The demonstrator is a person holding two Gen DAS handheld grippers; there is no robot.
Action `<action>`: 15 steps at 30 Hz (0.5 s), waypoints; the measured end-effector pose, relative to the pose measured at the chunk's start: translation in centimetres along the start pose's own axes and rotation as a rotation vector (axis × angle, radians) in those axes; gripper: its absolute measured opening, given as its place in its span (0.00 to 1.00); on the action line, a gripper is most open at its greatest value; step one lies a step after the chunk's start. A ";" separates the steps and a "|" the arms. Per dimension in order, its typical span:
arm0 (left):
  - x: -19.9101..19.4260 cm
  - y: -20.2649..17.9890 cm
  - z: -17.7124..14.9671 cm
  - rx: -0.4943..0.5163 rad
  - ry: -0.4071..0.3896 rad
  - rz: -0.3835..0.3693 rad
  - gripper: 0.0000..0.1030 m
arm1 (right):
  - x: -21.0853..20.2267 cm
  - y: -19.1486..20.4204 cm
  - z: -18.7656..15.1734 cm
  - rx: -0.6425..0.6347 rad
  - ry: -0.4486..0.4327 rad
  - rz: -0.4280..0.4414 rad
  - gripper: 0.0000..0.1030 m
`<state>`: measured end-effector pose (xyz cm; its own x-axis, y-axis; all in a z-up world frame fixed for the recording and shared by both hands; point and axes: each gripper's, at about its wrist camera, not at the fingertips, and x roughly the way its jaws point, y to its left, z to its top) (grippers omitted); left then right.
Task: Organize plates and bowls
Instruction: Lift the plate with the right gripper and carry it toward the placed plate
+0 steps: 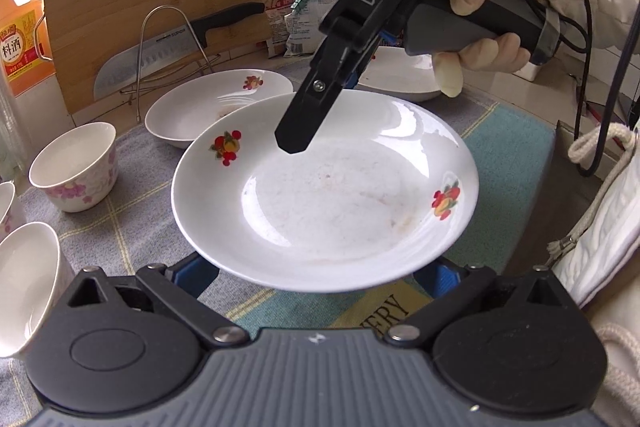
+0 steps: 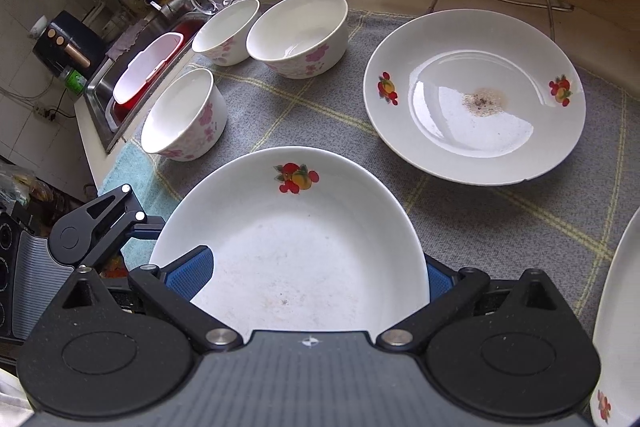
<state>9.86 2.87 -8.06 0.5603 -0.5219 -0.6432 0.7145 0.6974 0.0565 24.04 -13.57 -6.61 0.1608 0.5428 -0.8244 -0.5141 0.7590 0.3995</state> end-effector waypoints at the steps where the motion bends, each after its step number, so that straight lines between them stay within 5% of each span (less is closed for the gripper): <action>1: 0.2 -0.2 0.3 0.002 -0.001 -0.004 0.99 | -0.3 -0.3 -0.1 0.004 -0.004 -0.004 1.00; 15: 3.8 -2.7 4.6 0.041 -0.010 -0.069 0.99 | -4.8 -5.4 -2.2 0.063 -0.060 -0.045 1.00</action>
<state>12.00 -3.22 -7.13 0.5129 -0.5736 -0.6386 0.7682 0.6387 0.0434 24.16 -21.07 -5.72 0.2334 0.5268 -0.8173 -0.4517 0.8031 0.3887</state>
